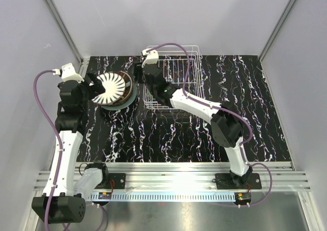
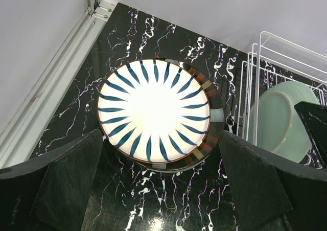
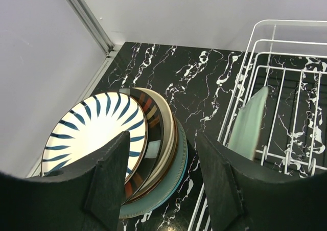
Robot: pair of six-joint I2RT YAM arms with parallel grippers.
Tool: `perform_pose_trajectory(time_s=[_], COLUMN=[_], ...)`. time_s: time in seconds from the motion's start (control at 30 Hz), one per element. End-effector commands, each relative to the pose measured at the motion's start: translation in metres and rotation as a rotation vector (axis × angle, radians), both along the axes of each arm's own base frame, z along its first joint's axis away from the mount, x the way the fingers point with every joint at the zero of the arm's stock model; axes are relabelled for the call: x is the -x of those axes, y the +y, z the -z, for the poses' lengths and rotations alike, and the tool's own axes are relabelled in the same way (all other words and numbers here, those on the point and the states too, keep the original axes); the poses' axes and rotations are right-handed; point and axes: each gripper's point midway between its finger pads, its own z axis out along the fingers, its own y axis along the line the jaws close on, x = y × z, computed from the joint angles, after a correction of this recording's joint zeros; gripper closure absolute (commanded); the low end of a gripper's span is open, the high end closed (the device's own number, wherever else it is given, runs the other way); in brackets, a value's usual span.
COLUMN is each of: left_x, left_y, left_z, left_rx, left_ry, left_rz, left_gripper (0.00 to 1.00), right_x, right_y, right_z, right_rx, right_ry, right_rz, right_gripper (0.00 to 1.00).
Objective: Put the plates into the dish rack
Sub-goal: Insert the plate into the dish rack, then grab a plate with the left arm
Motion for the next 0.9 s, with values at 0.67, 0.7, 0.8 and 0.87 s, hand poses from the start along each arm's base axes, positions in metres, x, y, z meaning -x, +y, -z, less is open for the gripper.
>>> perform_pose_trajectory(time_s=[0.67,0.7,0.8,0.87], left_x=[-0.008,-0.009,-0.011,-0.012], left_y=[-0.007,-0.007,-0.008,-0.007], left_z=[-0.008,-0.007,-0.003,0.0], left_rx=[0.005,0.009,0.015,0.022], left_ry=[-0.003,0.004,0.02,0.033], left_rz=[0.039,0.04,0.038,0.032], left_gripper=[0.01,0.01,0.01,0.01], right_x=[0.085,0.087,0.102,0.113], right_y=[-0.081,-0.091,-0.121,-0.141], right_z=[-0.1,-0.095,-0.075,-0.064], right_rx=[-0.001,0.011,0.03,0.034], right_ry=[-0.086,-0.072,-0.029,-0.003], right_rz=[-0.113,-0.087,-0.042,-0.015], right_gripper=[0.32,0.32,0.32,0.32])
